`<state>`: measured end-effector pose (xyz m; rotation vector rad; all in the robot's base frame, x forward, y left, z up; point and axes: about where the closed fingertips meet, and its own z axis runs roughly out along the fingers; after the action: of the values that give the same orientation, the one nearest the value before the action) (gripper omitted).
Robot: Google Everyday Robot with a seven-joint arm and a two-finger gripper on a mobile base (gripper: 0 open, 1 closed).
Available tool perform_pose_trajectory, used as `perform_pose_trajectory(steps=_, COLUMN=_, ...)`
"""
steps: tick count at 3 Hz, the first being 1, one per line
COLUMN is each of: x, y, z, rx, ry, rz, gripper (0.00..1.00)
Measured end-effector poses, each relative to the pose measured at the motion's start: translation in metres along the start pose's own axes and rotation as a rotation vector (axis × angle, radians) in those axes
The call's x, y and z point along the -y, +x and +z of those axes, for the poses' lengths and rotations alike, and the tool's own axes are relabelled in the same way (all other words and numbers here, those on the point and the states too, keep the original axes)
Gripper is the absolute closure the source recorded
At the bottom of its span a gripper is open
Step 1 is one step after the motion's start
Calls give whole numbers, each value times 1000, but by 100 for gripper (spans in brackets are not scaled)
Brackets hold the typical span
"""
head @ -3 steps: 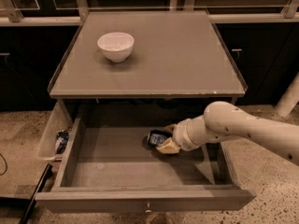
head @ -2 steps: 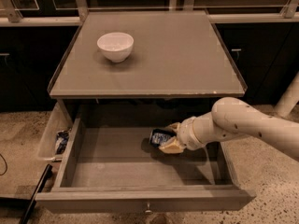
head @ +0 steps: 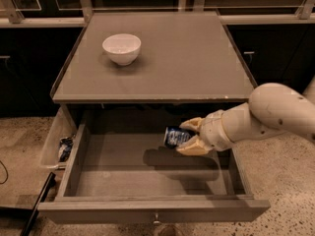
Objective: Pick pepsi can from top drawer and place on counter
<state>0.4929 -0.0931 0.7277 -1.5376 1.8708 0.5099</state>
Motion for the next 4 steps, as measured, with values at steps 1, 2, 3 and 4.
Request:
perform_pose_trajectory(steps=1, x=-9, y=-35, z=-50, rx=4, ry=28, rz=-99, gripper=100)
perform_pose_trajectory(steps=2, x=-10, y=-65, z=-74, rx=25, ry=35, rz=-193, gripper=100)
perform_pose_trajectory(steps=3, x=-8, y=-73, z=-72, rx=19, ry=34, rz=-216, gripper=100)
perform_pose_trajectory(steps=4, x=13, y=-90, z=-74, rx=2, ry=33, rz=-263, gripper=100)
